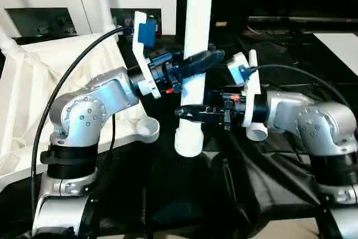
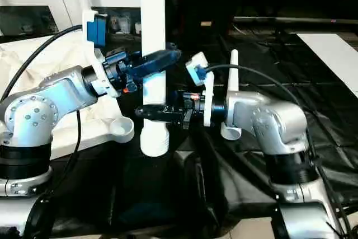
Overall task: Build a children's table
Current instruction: Pick table leg
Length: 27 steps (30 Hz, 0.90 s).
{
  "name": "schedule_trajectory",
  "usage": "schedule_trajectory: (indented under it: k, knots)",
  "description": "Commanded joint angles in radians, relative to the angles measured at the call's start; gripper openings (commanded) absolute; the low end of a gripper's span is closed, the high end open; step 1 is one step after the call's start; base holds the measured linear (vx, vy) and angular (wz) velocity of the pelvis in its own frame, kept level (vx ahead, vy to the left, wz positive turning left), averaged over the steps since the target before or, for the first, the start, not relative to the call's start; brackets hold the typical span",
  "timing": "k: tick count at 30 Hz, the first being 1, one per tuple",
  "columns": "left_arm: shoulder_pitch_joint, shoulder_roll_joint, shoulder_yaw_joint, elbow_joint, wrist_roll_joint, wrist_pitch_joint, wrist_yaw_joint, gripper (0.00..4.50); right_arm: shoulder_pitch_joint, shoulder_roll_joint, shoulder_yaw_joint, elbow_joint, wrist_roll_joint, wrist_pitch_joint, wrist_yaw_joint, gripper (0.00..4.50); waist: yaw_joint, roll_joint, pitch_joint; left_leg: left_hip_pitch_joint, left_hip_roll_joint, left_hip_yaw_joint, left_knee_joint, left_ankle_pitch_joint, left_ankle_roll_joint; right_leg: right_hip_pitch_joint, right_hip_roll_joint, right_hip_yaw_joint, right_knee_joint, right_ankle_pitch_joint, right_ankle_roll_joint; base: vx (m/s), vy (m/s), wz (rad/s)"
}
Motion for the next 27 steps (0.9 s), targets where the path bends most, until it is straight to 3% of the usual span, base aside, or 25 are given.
schedule_trajectory:
  k: [1, 7, 14, 15, 19, 20, 27]
  knots:
    - [-0.001, 0.003, -0.013, -0.02, -0.002, -0.022, -0.025, 1.84, -0.012, -0.015, 0.015, 0.017, -0.011, 0.007, 0.003, 4.22, 0.001, -0.002, -0.089, 0.026, 0.036, -0.008, -0.076, -0.162, -0.039, 0.053, -0.042, 0.031, -0.061, -0.191, -0.204, 0.0, 0.0, 0.0]
    - [-0.008, -0.008, -0.009, -0.016, -0.01, -0.037, -0.037, 1.84, -0.015, -0.005, 0.027, 0.034, -0.01, 0.003, 0.02, 4.22, 0.002, 0.0, -0.091, 0.026, 0.035, -0.007, -0.072, -0.145, -0.027, 0.054, -0.041, 0.03, -0.056, -0.157, -0.226, 0.0, 0.0, 0.0]
    - [-0.009, -0.008, -0.019, -0.013, -0.012, -0.04, -0.054, 1.84, -0.013, 0.007, 0.036, 0.044, -0.012, -0.002, 0.026, 4.22, 0.002, 0.0, -0.091, 0.026, 0.035, -0.007, -0.072, -0.152, -0.03, 0.055, -0.041, 0.03, -0.057, -0.174, -0.223, 0.0, 0.0, 0.0]
    - [-0.009, -0.008, -0.019, -0.013, -0.013, -0.04, -0.054, 1.84, -0.013, 0.008, 0.035, 0.045, -0.012, -0.002, 0.026, 3.93, 0.002, 0.0, -0.09, 0.027, 0.035, -0.007, -0.073, -0.159, -0.031, 0.054, -0.041, 0.03, -0.058, -0.181, -0.223, 0.0, 0.0, 0.0]
    - [-0.008, -0.009, -0.019, -0.014, -0.013, -0.042, -0.057, 1.84, -0.014, 0.011, 0.036, 0.051, -0.01, -0.005, 0.029, 3.8, 0.002, 0.0, -0.092, 0.027, 0.036, -0.008, -0.072, -0.156, -0.032, 0.055, -0.04, 0.03, -0.056, -0.173, -0.223, 0.0, 0.0, 0.0]
    - [-0.007, -0.01, -0.019, -0.014, -0.013, -0.042, -0.058, 1.84, -0.013, 0.013, 0.038, 0.052, -0.011, -0.007, 0.028, 3.52, 0.002, 0.0, -0.092, 0.027, 0.036, -0.008, -0.072, -0.153, -0.031, 0.055, -0.04, 0.03, -0.055, -0.168, -0.224, 0.0, 0.0, 0.0]
    - [-0.005, -0.011, -0.018, -0.02, -0.016, -0.041, -0.058, 1.84, -0.009, 0.016, 0.043, 0.05, -0.009, -0.005, 0.029, 3.06, 0.003, -0.002, -0.092, 0.027, 0.036, -0.007, -0.071, -0.155, -0.03, 0.054, -0.04, 0.03, -0.055, -0.176, -0.224, 0.0, 0.0, 0.0]
